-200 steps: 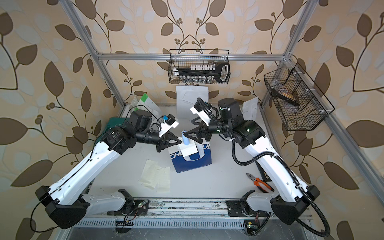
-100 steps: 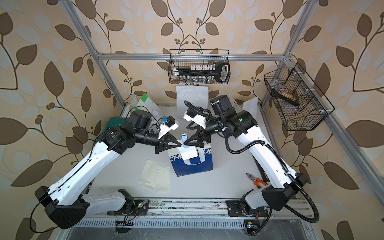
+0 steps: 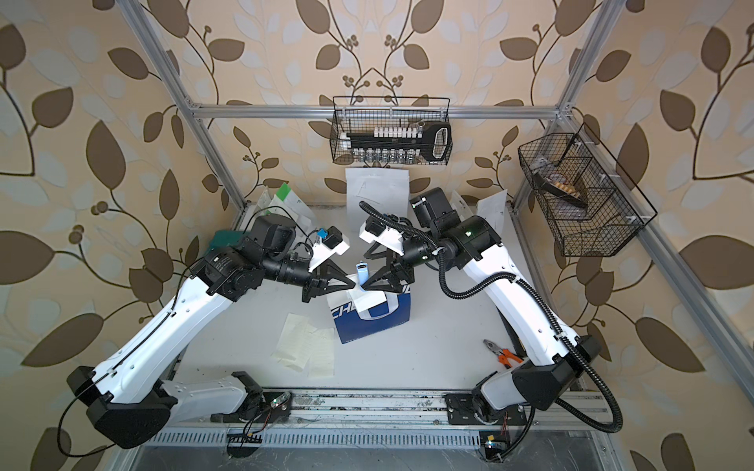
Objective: Staple the receipts to the bags
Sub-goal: Staple the receipt to the takeout bag.
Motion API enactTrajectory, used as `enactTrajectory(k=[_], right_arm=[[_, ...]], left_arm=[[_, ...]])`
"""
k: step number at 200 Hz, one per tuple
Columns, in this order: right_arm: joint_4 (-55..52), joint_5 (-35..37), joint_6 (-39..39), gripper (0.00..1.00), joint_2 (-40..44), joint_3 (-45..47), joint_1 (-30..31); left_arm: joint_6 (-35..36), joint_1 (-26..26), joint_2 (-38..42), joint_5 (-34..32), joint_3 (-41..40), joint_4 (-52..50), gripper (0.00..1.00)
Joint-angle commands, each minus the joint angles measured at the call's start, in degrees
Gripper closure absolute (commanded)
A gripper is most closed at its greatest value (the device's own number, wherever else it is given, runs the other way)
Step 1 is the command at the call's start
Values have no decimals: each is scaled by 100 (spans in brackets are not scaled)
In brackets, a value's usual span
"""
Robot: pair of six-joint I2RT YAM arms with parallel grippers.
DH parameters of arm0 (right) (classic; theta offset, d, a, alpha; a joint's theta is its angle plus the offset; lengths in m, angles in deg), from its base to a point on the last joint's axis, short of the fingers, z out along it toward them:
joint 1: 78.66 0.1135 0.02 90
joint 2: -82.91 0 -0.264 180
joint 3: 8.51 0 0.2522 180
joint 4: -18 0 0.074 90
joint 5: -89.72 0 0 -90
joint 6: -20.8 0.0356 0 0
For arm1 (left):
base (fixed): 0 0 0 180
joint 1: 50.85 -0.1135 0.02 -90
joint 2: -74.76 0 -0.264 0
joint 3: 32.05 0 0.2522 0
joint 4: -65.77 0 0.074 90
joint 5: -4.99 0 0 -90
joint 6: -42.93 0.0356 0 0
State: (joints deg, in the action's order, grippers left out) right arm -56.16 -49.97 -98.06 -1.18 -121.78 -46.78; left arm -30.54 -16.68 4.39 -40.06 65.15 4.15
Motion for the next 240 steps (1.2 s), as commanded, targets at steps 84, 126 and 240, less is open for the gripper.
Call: enactTrajectory(k=[84, 126, 240], right_arm=[[-604, -86, -692, 13, -151, -493, 136], [-740, -218, -761, 15, -335, -453, 169], [117, -757, -353, 100, -437, -77, -122]], left_arm=[[1043, 41, -342, 1190, 687, -666, 100], [927, 44, -391, 1141, 789, -591, 100], [693, 45, -110, 1504, 656, -242, 100]])
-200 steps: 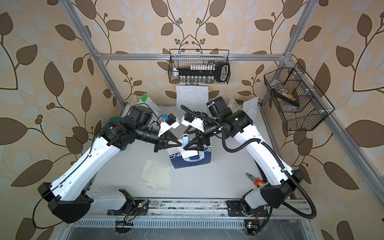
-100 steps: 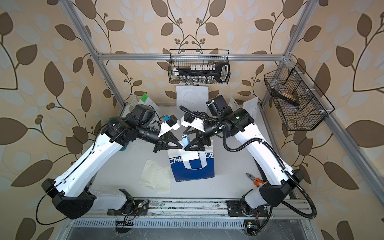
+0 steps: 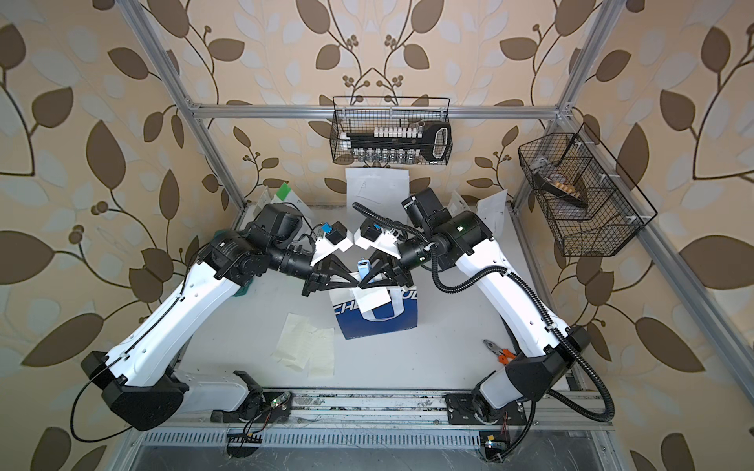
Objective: Staple the receipts to the bags
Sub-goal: Staple the receipt to the takeout bag, then pick up the stapler from the takeout bag.
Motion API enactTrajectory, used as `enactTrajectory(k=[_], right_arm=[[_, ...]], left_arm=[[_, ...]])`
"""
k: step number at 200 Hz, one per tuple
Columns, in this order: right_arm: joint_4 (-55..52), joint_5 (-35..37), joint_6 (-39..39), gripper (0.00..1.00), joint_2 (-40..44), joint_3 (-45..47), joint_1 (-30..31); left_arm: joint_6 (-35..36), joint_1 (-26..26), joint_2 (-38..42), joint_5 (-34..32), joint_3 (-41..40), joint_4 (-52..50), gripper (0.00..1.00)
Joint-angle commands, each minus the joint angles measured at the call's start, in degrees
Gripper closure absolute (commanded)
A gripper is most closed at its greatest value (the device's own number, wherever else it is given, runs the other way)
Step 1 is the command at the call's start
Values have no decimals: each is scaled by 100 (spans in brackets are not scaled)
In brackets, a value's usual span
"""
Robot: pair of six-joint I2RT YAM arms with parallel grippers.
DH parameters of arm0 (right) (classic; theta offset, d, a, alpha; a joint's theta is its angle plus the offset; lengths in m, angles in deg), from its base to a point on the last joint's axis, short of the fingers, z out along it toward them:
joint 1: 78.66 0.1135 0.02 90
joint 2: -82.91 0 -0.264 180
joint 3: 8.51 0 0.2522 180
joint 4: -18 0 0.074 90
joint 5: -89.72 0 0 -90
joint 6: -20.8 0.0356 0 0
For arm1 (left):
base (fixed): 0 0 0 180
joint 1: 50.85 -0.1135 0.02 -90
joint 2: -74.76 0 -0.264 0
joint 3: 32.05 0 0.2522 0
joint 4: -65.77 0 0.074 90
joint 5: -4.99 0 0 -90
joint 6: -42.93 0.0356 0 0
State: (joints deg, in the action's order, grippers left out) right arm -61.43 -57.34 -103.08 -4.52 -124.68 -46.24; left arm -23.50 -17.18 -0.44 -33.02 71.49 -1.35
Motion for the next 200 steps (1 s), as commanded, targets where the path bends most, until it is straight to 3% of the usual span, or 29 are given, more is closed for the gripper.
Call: enactTrajectory(k=[1, 26, 30, 36, 44, 54, 62, 65, 76, 114, 150, 200], right_arm=[[661, -27, 156, 100, -96, 222, -180], [1479, -50, 846, 100, 82, 587, -377], [1585, 20, 976, 88, 108, 606, -382], [1709, 93, 1123, 60, 153, 644, -400], [1918, 202, 1352, 39, 253, 723, -408], [2220, 353, 1607, 26, 430, 856, -408], [2560, 423, 1823, 21, 627, 1019, -412], [2669, 528, 1903, 12, 702, 1076, -404], [3229, 758, 2297, 6, 956, 1325, -419], [4551, 1517, 3181, 5, 1676, 1905, -437], [4853, 1898, 3719, 7, 1985, 2116, -361], [4449, 4835, 4063, 32, 2347, 2156, 696]], left_arm=[[-15, 91, 374, 802, 22, 309, 100], [-72, 92, 392, 690, -12, 355, 100], [-95, 93, 400, 647, -20, 369, 100], [-108, 95, 416, 614, -44, 392, 100], [-187, 89, 455, 517, -100, 481, 100], [-294, 94, 505, 341, -165, 583, 100], [-383, 92, 552, 196, -228, 694, 100], [-446, 93, 572, 117, -263, 749, 100], [-605, 91, 639, -105, -355, 897, 100], [-1307, 90, 925, -846, -754, 1672, 100], [-1779, 96, 946, -1469, -759, 1922, 100], [-2255, 96, 814, -2222, -653, 2002, 100]])
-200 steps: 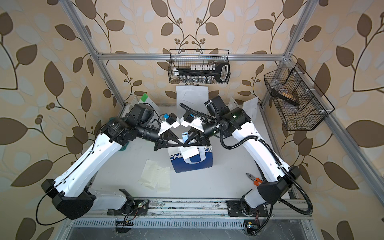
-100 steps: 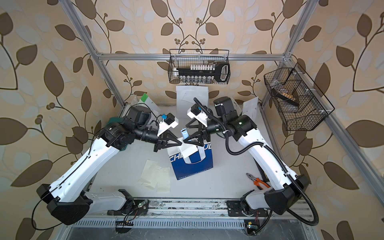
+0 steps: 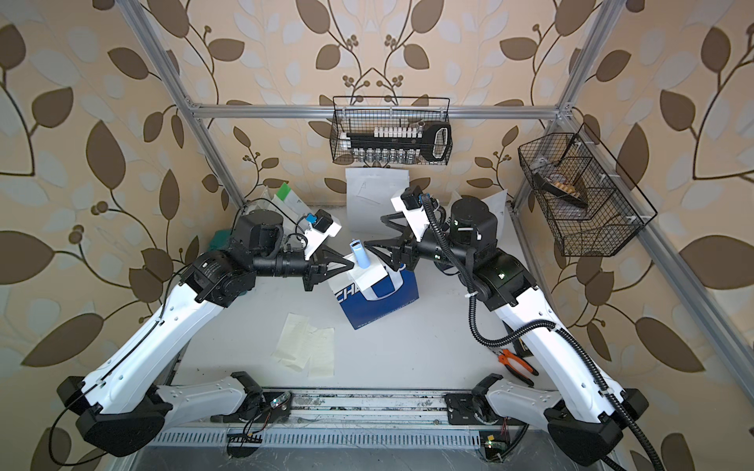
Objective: Staple the receipts to the bags
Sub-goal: Pick up the stapler from the takeout bag.
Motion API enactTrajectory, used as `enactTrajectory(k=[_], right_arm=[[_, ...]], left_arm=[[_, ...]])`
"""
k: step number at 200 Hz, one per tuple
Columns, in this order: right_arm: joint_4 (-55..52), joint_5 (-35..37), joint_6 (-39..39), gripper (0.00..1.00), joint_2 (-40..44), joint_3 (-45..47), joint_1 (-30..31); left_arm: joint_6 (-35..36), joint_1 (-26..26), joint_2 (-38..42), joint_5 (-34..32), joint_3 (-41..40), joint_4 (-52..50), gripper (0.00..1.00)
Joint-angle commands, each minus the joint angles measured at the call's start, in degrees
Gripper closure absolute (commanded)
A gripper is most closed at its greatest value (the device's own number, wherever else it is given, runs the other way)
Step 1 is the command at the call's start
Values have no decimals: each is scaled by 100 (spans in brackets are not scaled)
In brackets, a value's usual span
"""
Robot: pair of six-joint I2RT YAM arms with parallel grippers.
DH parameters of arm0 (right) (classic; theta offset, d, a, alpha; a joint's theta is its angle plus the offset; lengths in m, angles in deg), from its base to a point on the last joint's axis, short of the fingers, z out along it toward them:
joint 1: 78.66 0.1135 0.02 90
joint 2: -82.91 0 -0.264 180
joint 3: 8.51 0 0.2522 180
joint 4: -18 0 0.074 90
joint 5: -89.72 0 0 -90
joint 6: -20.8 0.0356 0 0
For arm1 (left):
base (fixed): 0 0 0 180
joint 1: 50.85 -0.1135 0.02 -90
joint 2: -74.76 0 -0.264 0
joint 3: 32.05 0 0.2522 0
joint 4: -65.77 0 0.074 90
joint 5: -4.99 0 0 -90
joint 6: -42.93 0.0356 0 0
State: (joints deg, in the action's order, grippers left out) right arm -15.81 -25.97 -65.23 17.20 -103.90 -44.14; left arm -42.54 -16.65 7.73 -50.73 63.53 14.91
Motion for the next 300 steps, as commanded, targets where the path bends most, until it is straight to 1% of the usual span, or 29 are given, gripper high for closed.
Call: enactTrajectory(k=[1, 12, 29, 60, 79, 105, 116, 129, 152, 187, 197, 224, 246, 259, 272, 300], right_arm=[[-108, 1765, 283, 32, 178, 90, 521], [-55, 2600, 245, 38, 255, 234, 943], [96, 3298, 18, 39, 262, 446, 1447], [167, 3657, -128, 39, -21, 466, 1796], [241, 3662, -151, 40, -166, 453, 1837], [196, 3652, -142, 46, -378, 350, 1864], [196, 3650, -150, 52, -421, 341, 1871], [210, 3661, -167, 56, -442, 355, 1868], [232, 3671, -194, 69, -506, 361, 1892], [418, 4318, -315, 95, -618, 337, 2052], [589, 4577, -345, 100, -610, 379, 2086], [1124, 5122, -304, 100, -516, 526, 2095], [1597, 5157, -291, 100, -328, 687, 2088], [1628, 5203, -283, 100, -295, 632, 2085], [1627, 5392, -308, 100, -268, 589, 2092], [1442, 5625, -288, 100, -20, 608, 1965]], left_arm=[[-358, 43, -8, -459, 146, 377, 100], [-415, 43, -19, -547, 155, 396, 100], [-464, 41, -30, -571, 150, 438, 100], [-497, 43, -65, -407, 151, 458, 100], [-473, 46, -56, -320, 124, 438, 100], [-434, 48, -48, -256, 106, 404, 100], [-427, 52, -31, -241, 100, 406, 100], [-416, 45, -21, -269, 102, 415, 100], [-410, 51, -21, -224, 108, 431, 100], [-410, 46, -42, -220, 107, 378, 100], [-418, 45, -40, -220, 102, 363, 100], [-434, 45, -60, -337, 116, 327, 100], [-452, 50, -133, -475, 169, 247, 100], [-451, 50, -137, -471, 147, 275, 100], [-456, 52, -114, -474, 104, 326, 100], [-434, 47, -100, -687, 82, 284, 100]])
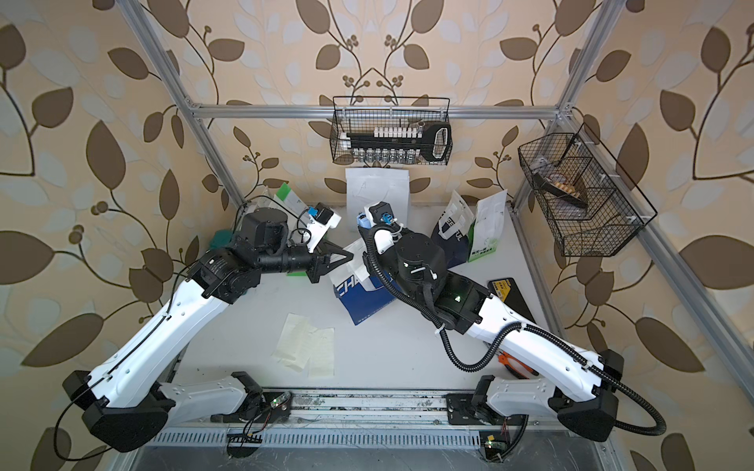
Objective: Staple the receipts to the bags
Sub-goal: Pick up the stapler from the takeout bag, then place the takeout bag at the center of the board.
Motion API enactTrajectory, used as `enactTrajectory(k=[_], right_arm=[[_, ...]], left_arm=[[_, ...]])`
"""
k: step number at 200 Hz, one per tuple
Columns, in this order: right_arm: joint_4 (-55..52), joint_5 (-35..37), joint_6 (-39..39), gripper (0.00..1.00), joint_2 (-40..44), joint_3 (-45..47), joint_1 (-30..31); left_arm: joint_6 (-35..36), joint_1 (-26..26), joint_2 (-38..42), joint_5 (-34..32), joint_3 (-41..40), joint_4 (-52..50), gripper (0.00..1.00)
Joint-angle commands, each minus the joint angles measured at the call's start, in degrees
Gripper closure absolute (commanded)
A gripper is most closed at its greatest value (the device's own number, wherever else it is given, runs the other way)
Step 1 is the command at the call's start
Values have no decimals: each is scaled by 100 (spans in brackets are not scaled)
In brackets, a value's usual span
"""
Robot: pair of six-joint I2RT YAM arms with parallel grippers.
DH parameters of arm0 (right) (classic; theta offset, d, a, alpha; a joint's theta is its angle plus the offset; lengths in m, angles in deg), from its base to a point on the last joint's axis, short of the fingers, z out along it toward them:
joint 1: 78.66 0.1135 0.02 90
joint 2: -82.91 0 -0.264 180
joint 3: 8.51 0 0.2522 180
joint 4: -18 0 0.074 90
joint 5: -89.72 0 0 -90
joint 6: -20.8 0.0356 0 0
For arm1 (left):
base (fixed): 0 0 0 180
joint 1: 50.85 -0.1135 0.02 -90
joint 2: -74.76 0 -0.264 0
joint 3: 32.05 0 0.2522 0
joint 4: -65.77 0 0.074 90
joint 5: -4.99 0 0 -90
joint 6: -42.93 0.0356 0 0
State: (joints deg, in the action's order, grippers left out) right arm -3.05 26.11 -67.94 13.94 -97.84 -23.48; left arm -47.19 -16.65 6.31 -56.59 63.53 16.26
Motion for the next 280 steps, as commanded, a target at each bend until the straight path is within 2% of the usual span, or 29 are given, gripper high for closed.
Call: enactTrajectory(k=[1, 42, 55, 89, 140, 168, 211, 236, 257, 270, 280], right_arm=[[153, 418, -14, 100, 314, 9, -111], [-229, 747, 270, 100, 894, 533, -226], [-299, 838, 351, 100, 1080, 734, -250], [-577, 978, 470, 100, 1456, 1008, -329], [-873, 964, 597, 100, 1806, 1192, -471], [-1027, 918, 730, 100, 1887, 1331, -526], [-1842, 467, 1304, 100, 1666, 1347, -885], [-2308, -171, 1775, 100, 1444, 1547, -1287], [-2547, -549, 2054, 100, 1225, 1855, -1384], [-2702, -739, 2226, 100, 1073, 2023, -1380], [-2748, -901, 2327, 100, 991, 2166, -1395]], left_arm=[[30, 49, 42, -123, 81, 148, 100], [-380, -73, -112, -1754, -11, 217, 100], [-615, -285, -193, -2002, -102, 398, 100], [-1145, -1059, -484, -1734, -459, 1071, 100], [-1225, -1411, -1281, -2376, -194, 1288, 100], [-1296, -1730, -1373, -2366, -283, 1621, 100], [-1266, -1837, -1643, -2330, -388, 2029, 100], [-1229, -1876, -1707, -2418, -374, 2023, 100], [-1252, -1930, -1674, -2445, -414, 1988, 100], [-1271, -1943, -1616, -2376, -497, 2062, 80], [-1279, -1943, -1598, -2285, -504, 2069, 67]])
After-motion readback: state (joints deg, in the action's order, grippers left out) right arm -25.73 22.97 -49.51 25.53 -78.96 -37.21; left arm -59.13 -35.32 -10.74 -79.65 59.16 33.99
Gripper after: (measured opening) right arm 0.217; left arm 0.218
